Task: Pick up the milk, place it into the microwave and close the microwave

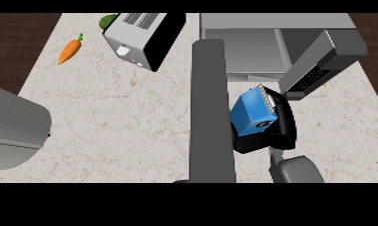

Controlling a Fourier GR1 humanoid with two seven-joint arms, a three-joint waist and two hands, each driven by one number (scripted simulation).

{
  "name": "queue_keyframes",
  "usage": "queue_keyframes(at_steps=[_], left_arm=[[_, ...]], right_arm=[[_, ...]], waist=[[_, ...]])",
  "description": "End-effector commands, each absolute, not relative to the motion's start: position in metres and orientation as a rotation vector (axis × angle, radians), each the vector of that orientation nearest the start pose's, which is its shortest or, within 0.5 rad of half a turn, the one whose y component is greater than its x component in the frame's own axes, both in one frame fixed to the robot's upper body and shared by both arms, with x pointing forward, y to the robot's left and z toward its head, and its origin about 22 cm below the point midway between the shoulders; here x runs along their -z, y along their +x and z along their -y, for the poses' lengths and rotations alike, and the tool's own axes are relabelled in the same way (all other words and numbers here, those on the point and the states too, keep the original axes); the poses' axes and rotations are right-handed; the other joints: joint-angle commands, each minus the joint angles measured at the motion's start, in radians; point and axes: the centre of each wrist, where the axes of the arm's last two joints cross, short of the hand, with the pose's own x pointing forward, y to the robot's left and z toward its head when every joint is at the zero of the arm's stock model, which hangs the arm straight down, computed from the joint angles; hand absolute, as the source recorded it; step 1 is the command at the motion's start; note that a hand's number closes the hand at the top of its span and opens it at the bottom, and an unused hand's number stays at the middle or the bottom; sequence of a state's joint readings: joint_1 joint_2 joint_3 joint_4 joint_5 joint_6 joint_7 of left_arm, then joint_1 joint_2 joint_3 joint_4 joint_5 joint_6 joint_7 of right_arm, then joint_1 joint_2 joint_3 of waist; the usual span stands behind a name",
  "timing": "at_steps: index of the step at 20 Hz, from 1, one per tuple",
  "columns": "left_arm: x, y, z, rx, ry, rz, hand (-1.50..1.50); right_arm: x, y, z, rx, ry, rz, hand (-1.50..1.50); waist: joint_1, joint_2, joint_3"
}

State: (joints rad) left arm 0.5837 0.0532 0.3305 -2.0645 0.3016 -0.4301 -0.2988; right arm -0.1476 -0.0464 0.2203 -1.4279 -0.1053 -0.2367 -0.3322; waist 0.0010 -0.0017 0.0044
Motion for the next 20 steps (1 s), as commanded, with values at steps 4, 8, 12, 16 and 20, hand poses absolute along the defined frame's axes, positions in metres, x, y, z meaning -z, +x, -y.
queue_keyframes(at_steps=[4, 8, 12, 16, 20], left_arm=[[-0.045, 0.076, -0.349, -0.045, 0.035, 1.895, -1.5], [-0.046, 0.093, -0.341, -0.054, 0.061, 1.902, -1.5], [-0.046, 0.095, -0.349, -0.067, 0.036, 1.881, -1.5], [-0.03, 0.09, -0.368, -0.037, 0.026, 1.885, -1.5], [-0.029, 0.11, -0.355, -0.04, 0.015, 1.879, -1.5]], right_arm=[[0.001, 0.334, 0.164, 0.084, -0.115, 1.797, 1.5], [0.01, 0.358, 0.166, 0.087, -0.159, 1.762, 1.5], [0.028, 0.373, 0.16, 0.1, -0.147, 1.761, 1.5], [0.044, 0.378, 0.185, 0.063, -0.157, 1.799, 1.5], [0.036, 0.391, 0.197, 0.039, -0.198, 1.877, 1.5]], waist=[[0.021, 0.005, -0.004], [0.019, 0.006, -0.004], [0.029, 0.01, -0.003], [0.035, 0.012, -0.003], [0.041, 0.018, -0.002]])
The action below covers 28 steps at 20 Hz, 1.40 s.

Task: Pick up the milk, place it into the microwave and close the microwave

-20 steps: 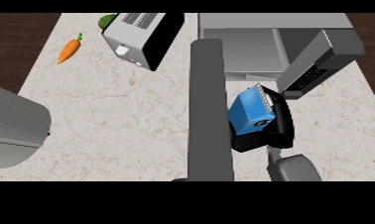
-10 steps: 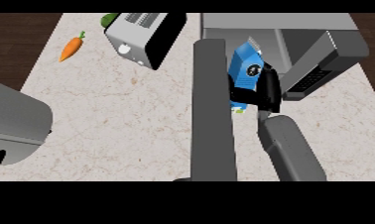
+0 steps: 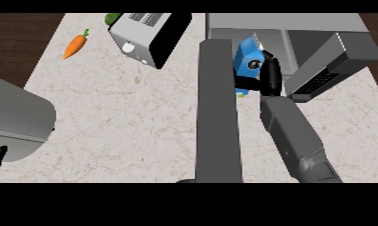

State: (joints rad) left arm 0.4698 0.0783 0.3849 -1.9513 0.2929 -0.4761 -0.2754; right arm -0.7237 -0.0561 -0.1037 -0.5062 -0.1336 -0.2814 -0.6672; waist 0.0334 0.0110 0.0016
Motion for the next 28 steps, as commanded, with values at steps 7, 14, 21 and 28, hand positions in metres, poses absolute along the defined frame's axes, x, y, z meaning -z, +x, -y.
queue_keyframes(at_steps=[7, 14, 21, 28], left_arm=[[-0.027, 0.112, -0.362, -0.048, -0.006, 1.871, -1.5], [-0.019, 0.119, -0.367, -0.055, -0.025, 1.882, -1.5], [-0.027, 0.131, -0.366, -0.006, -0.018, 1.899, -1.5], [-0.023, 0.125, -0.369, -0.016, -0.024, 1.898, -1.5]], right_arm=[[0.015, 0.411, 0.183, -0.057, -0.348, 1.931, 1.5], [0.001, 0.421, 0.183, -0.271, -0.673, 1.955, 1.5], [-0.005, 0.426, 0.18, -0.267, -0.879, 1.909, 1.5], [0.004, 0.42, 0.216, -0.184, -0.926, 1.842, 1.5]], waist=[[0.018, 0.008, 0.0], [0.045, 0.02, -0.001], [0.049, 0.026, 0.0], [0.06, 0.031, 0.002]])
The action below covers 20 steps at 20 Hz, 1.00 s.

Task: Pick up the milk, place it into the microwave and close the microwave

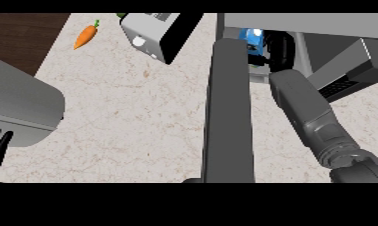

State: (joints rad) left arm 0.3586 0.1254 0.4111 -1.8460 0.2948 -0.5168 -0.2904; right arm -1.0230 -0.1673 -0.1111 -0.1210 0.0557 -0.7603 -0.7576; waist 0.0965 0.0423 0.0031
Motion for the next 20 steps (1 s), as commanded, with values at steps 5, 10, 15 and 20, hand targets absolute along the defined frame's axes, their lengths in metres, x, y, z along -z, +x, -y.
queue_keyframes(at_steps=[5, 10, 15, 20], left_arm=[[-0.027, 0.14, -0.36, -0.002, -0.029, 1.907, -1.5], [-0.017, 0.139, -0.36, 0.007, -0.058, 1.869, -1.5], [-0.014, 0.144, -0.353, 0.004, -0.086, 1.876, -1.5], [-0.021, 0.155, -0.359, 0.021, -0.08, 1.889, -1.5]], right_arm=[[-0.001, 0.421, 0.239, -0.181, -0.965, 1.803, 1.5], [0.002, 0.419, 0.245, -0.19, -0.969, 1.769, 1.5], [0.001, 0.416, 0.265, -0.189, -1.057, 1.739, 1.5], [0.015, 0.408, 0.258, -0.294, -1.035, 1.726, -1.5]], waist=[[0.008, 0.013, 0.002], [0.026, 0.018, 0.002], [0.039, 0.026, 0.003], [0.043, 0.03, 0.004]])
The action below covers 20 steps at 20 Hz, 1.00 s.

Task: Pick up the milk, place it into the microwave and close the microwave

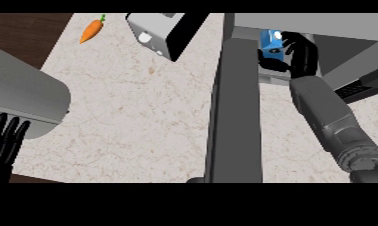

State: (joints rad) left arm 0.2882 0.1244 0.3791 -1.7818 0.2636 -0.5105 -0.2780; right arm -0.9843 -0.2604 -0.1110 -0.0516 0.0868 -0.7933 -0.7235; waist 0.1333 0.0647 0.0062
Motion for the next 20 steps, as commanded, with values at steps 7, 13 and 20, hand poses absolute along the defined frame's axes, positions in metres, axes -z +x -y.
queue_keyframes(at_steps=[7, 13, 20], left_arm=[[-0.023, 0.158, -0.358, 0.037, -0.065, 1.877, -1.5], [-0.022, 0.166, -0.357, 0.034, -0.077, 1.882, -1.5], [-0.011, 0.168, -0.359, 0.044, -0.073, 1.858, -1.5]], right_arm=[[0.009, 0.415, 0.236, -0.261, -1.091, 1.756, -1.5], [0.007, 0.417, 0.23, -0.298, -1.068, 1.77, -1.5], [0.006, 0.419, 0.216, -0.344, -1.003, 1.787, -1.5]], waist=[[0.014, 0.001, 0.002], [0.013, 0.001, 0.001], [-0.007, -0.008, -0.002]])
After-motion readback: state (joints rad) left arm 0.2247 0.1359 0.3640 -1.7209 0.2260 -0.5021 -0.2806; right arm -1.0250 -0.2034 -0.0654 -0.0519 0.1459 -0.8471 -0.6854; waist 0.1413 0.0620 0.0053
